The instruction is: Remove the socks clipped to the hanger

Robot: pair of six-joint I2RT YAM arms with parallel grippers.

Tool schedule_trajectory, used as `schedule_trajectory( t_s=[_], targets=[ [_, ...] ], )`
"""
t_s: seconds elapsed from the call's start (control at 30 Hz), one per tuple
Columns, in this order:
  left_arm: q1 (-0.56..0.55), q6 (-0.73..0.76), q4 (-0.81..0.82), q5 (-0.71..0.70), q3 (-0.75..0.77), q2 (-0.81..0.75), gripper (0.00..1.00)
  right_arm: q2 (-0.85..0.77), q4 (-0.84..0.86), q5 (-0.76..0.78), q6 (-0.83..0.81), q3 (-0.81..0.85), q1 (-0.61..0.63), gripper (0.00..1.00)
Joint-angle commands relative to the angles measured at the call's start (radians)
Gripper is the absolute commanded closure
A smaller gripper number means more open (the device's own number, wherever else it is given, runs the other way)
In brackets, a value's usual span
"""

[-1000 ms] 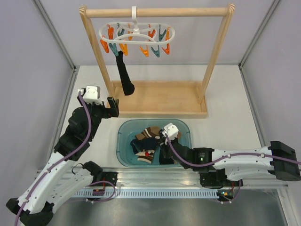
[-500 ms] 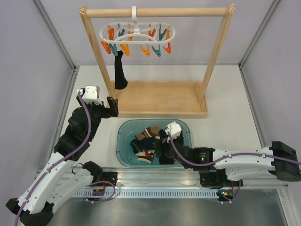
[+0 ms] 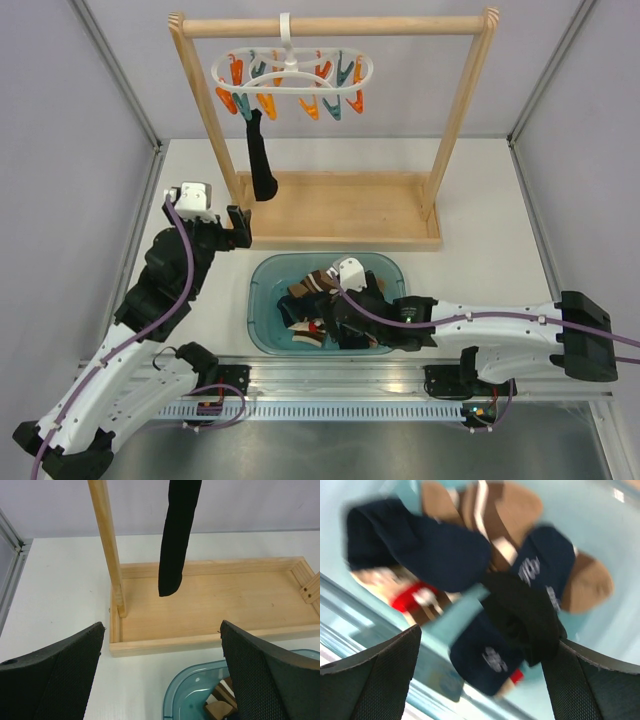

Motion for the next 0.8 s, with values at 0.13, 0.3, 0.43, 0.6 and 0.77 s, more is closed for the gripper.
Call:
schedule_trajectory(
  t_s=[0.13,0.3,0.43,0.6,0.77],
  targets=[
    [-0.002,0.029,0.032,0.012,-0.004,-0.013,0.0,0.016,-0.379,-0.093,0.141,0.177,0.0,0.02],
    [-0.002,0.026,0.031,0.014,-0.006,-0.024,0.0,0.081,-0.446,-0.103,0.155,0.234,0.0,0.02],
    [-0.002,0.026,0.032,0.008,-0.007,-0.036,0.0,0.085,-0.488,-0.043,0.155,0.293,0.01,0.02],
    [-0.002,0.028,0.031,-0.009,-0.007,-0.045,0.0,0.015,-0.445,0.063,0.152,0.308,0.015,0.02],
    [-0.002,0.028,0.032,-0.025,-0.01,-0.055,0.0,-0.043,-0.341,0.155,0.097,0.32,0.015,0.02]
  ],
)
